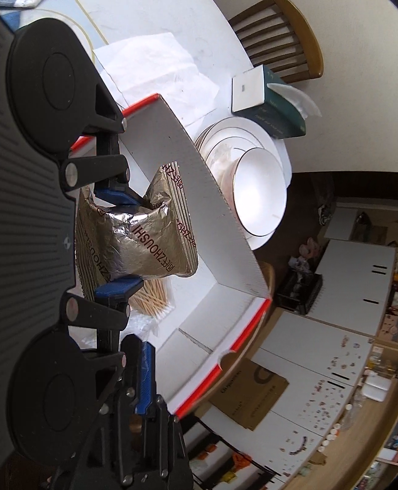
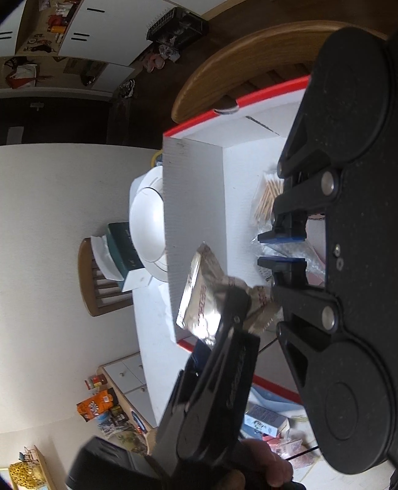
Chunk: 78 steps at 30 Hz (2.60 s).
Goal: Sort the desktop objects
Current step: 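Carry the gold foil bag with the left tool while the right tool carries the plastic bag into the box, then open the left tool to drop the foil bag while the right tool releases the plastic bag in the box, then withdraw both tools from the box back toward the table items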
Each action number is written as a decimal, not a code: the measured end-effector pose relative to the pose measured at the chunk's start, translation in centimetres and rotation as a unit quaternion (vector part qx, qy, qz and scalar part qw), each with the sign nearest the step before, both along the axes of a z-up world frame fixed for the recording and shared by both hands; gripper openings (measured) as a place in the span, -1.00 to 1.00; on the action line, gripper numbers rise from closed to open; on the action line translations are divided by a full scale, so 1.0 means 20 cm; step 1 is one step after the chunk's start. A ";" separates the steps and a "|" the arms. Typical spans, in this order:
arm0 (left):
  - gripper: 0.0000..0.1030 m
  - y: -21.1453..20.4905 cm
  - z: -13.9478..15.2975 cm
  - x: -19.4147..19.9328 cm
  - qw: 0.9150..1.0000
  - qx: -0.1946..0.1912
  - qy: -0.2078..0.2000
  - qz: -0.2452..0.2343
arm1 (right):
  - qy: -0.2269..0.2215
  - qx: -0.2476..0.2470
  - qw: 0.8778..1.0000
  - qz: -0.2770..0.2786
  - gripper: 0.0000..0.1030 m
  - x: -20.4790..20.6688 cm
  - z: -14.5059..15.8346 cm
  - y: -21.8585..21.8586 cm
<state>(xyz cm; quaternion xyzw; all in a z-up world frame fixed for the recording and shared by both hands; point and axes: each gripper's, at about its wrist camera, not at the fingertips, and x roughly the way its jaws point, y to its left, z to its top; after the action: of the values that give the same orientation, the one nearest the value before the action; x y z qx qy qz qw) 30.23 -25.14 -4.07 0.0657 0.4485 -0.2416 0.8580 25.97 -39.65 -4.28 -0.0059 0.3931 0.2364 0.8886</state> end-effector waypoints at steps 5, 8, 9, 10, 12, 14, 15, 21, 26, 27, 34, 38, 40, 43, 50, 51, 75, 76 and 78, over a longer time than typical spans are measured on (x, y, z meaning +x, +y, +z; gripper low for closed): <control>-0.06 -0.04 -0.08 0.06 1.000 0.015 0.018 -0.007 | 0.013 -0.004 1.000 0.008 -0.85 0.02 -0.06 0.02; -0.06 -0.07 -0.13 0.08 0.999 0.033 0.032 -0.016 | 0.029 -0.004 1.000 0.010 -0.85 0.04 -0.11 0.01; -0.06 -0.08 -0.15 0.09 0.999 0.037 0.036 -0.016 | 0.033 -0.005 0.999 0.010 -0.85 0.04 -0.12 0.01; -0.06 -0.08 -0.16 0.09 0.998 0.038 0.040 -0.016 | 0.036 -0.006 0.999 0.010 -0.85 0.05 -0.14 0.01; -0.06 -0.08 -0.19 0.10 0.998 0.042 0.049 -0.014 | 0.042 -0.008 0.999 0.011 -0.85 0.06 -0.16 0.01; -0.06 -0.09 -0.21 0.11 0.997 0.046 0.057 -0.015 | 0.047 -0.011 0.999 0.010 -0.85 0.06 -0.18 0.01; -0.06 -0.09 -0.22 0.12 0.997 0.048 0.062 -0.017 | 0.050 -0.013 0.999 0.012 -0.85 0.07 -0.19 0.01; -0.05 -0.11 -0.28 0.14 0.994 0.062 0.091 -0.020 | 0.064 -0.021 0.998 0.012 -0.72 0.09 -0.23 0.01; -0.05 -0.11 -0.28 0.14 0.994 0.060 0.092 -0.017 | 0.075 -0.019 0.997 0.015 -0.56 0.09 -0.24 -0.02; -0.02 -0.11 -0.28 0.14 0.994 0.061 0.088 -0.016 | 0.076 -0.019 0.997 0.015 -0.52 0.09 -0.24 -0.02; 0.13 -0.09 -0.23 0.13 0.996 0.044 0.071 -0.008 | 0.061 -0.006 0.998 0.020 0.22 0.07 -0.20 -0.05; 0.15 -0.07 -0.20 0.11 0.998 0.034 0.061 -0.007 | 0.057 0.005 0.998 0.031 0.39 0.07 -0.17 -0.06; 0.16 -0.06 -0.18 0.10 0.998 0.027 0.056 -0.007 | 0.055 0.007 0.998 0.035 0.44 0.06 -0.16 -0.07; 0.20 -0.04 -0.15 0.07 0.999 0.015 0.046 -0.005 | 0.050 0.012 0.998 0.034 0.59 0.06 -0.13 -0.08; 0.33 -0.01 -0.07 -0.02 1.000 -0.001 0.019 0.009 | 0.038 0.024 0.999 0.024 0.68 0.04 -0.07 -0.10; 0.34 0.00 -0.06 -0.03 1.000 -0.004 0.014 0.011 | 0.035 0.023 0.999 0.022 0.68 0.03 -0.06 -0.10; 0.64 0.42 0.20 -0.45 0.993 -0.055 -0.065 0.076 | -0.010 0.038 0.999 0.010 0.95 -0.21 0.11 0.09; 0.64 0.44 0.21 -0.47 0.993 -0.057 -0.067 0.078 | -0.011 0.037 0.999 0.008 0.95 -0.23 0.11 0.11; 0.64 0.50 0.21 -0.50 0.992 -0.061 -0.068 0.083 | -0.011 0.038 0.999 0.010 0.96 -0.24 0.12 0.16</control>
<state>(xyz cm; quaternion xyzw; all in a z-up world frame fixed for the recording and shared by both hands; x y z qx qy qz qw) 20.26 -15.08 0.22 -0.0081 0.3777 -0.1909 0.9060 21.08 -36.44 -1.83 0.0217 0.3738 0.2597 0.8901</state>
